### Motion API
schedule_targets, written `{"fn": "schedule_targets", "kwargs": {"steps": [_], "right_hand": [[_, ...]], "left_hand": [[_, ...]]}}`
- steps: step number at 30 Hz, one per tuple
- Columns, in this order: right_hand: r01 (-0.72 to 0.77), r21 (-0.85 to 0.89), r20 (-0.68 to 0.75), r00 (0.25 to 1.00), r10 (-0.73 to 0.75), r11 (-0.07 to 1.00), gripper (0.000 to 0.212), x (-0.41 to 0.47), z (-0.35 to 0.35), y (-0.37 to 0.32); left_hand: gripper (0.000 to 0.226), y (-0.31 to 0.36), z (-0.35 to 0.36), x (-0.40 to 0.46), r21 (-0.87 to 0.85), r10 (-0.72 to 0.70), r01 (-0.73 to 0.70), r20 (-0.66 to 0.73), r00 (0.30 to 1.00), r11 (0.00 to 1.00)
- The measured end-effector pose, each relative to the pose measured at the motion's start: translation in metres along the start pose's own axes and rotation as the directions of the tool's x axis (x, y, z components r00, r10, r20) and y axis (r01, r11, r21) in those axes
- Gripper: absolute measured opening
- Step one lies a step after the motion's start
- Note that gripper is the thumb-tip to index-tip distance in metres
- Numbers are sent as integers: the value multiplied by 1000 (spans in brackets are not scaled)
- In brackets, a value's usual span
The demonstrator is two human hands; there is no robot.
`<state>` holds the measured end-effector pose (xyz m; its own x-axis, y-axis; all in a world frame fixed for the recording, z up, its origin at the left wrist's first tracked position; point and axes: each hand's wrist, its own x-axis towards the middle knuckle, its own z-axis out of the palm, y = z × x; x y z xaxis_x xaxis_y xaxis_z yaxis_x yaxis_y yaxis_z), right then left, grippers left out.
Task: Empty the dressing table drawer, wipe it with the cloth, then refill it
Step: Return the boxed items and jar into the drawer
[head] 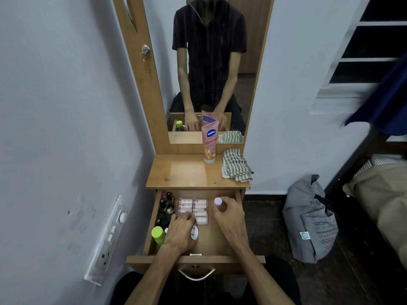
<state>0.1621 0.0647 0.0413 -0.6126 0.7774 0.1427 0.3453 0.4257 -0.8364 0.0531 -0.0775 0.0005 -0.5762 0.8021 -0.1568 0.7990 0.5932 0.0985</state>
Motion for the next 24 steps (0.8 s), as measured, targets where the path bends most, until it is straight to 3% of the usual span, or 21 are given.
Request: {"fn": "schedule_targets", "kwargs": {"steps": [11, 24], "right_hand": [[21, -15, -72, 997, -22, 1000, 10, 22, 23, 10], [-119, -353, 190, 962, 196, 928, 43, 10, 33, 30]], "left_hand": [[63, -2, 7, 2, -64, 1, -3, -35, 999, 998], [51, 1, 5, 0, -113, -9, 1, -69, 998, 994]]}}
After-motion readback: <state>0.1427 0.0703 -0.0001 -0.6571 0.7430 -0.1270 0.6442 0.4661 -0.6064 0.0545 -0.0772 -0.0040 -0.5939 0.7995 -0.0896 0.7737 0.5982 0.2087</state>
